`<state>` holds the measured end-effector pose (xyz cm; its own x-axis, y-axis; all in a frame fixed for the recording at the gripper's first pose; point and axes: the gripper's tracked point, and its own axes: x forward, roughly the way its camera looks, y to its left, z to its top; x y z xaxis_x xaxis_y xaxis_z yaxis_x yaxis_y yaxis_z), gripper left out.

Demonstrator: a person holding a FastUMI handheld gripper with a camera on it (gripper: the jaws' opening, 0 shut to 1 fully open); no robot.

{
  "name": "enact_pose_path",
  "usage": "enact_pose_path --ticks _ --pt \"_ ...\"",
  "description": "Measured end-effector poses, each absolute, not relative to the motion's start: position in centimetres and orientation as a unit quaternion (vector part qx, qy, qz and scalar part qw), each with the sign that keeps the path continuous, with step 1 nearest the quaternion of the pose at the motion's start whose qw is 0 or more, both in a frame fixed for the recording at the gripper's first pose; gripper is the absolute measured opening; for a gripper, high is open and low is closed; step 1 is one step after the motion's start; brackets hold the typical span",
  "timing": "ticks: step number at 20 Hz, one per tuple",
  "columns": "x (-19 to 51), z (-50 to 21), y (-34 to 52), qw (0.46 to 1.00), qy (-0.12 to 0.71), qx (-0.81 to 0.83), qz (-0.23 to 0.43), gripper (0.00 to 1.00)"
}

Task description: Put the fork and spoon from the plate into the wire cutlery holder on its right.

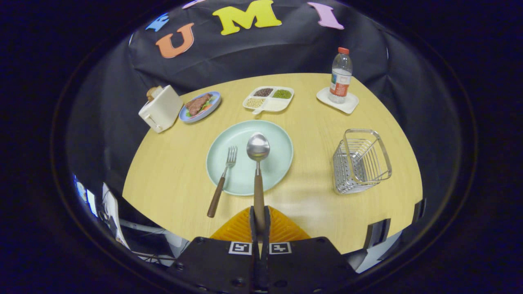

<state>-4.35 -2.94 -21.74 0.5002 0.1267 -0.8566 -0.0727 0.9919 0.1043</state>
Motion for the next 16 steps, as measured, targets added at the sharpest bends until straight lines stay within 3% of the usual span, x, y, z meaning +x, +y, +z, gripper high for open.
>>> enact_pose_path --ticks 7,16 --pt "-5.0 -15.3 -11.1 0.866 0.499 0.030 0.029 0.01" --pt "-7.3 -14.5 -19.0 0.840 0.542 0.026 -0.017 0.01"
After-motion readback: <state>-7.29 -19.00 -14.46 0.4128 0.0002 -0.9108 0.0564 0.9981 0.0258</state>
